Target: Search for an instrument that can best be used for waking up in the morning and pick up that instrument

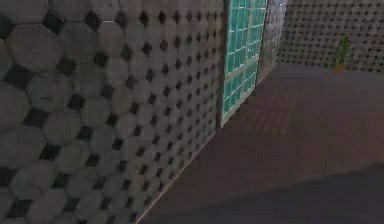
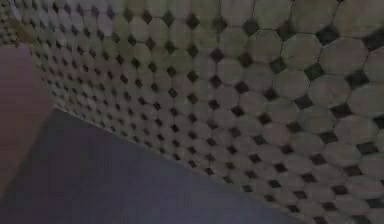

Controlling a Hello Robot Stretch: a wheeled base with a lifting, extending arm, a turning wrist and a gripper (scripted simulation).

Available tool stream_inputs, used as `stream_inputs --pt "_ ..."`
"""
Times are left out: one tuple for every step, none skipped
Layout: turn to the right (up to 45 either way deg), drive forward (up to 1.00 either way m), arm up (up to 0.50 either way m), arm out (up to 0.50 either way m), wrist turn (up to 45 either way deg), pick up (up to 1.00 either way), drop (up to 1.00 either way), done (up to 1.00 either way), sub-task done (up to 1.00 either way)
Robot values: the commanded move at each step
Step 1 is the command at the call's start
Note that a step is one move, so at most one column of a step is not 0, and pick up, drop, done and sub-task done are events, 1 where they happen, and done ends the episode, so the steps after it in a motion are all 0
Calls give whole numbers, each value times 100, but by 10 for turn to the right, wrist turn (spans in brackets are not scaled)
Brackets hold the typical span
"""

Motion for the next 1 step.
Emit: stream_inputs --pt "360 0 0 0 0 0 0 0 0"
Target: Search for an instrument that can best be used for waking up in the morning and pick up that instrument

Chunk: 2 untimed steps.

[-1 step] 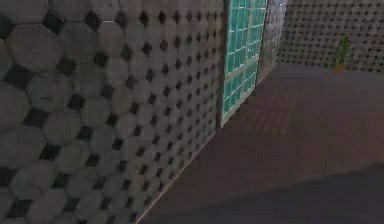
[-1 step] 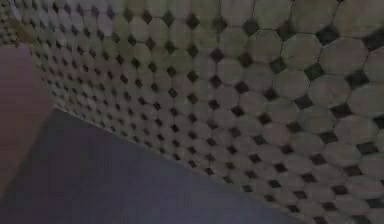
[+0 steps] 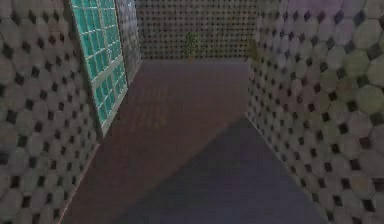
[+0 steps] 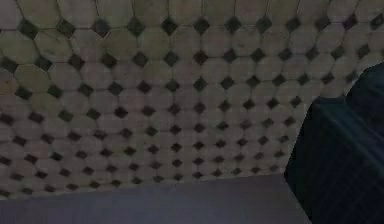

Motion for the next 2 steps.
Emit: stream_inputs --pt "0 100 0 0 0 0 0 0 0" --pt "0 100 0 0 0 0 0 0 0"
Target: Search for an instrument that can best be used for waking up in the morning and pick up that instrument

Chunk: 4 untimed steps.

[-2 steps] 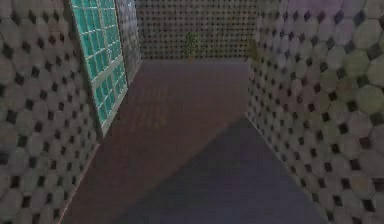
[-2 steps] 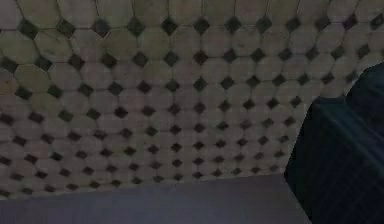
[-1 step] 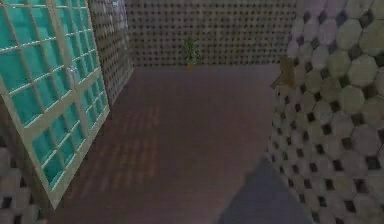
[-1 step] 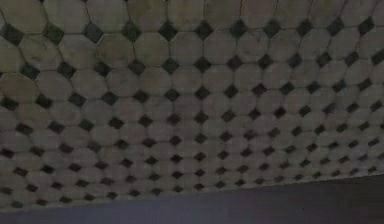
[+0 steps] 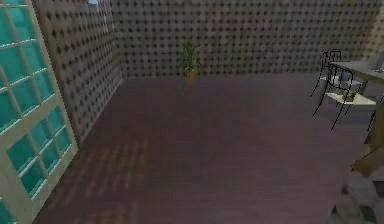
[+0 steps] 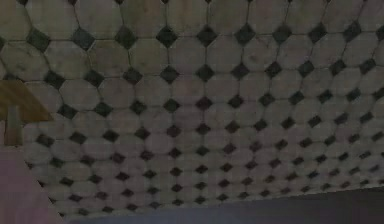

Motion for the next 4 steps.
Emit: stream_inputs --pt "30 0 0 0 0 0 0 0 0" --pt "0 100 0 0 0 0 0 0 0" --pt "330 0 0 0 0 0 0 0 0" --pt "0 50 0 0 0 0 0 0 0"
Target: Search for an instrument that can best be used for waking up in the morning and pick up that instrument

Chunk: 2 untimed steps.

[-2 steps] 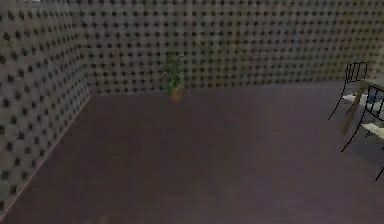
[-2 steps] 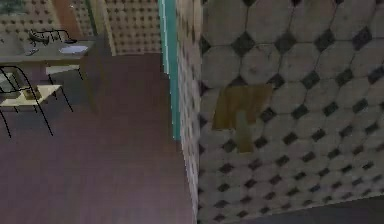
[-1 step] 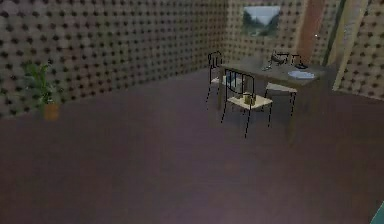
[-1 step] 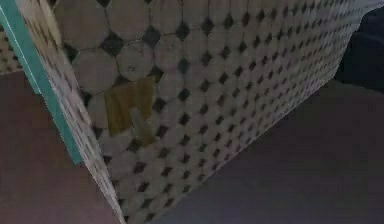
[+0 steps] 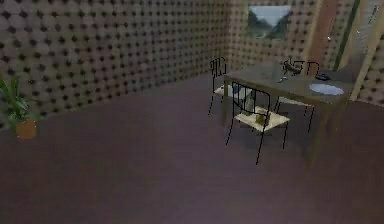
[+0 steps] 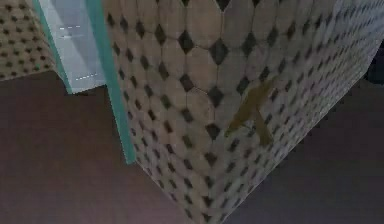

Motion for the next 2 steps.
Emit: stream_inputs --pt "420 0 0 0 0 0 0 0 0" --pt "30 0 0 0 0 0 0 0 0"
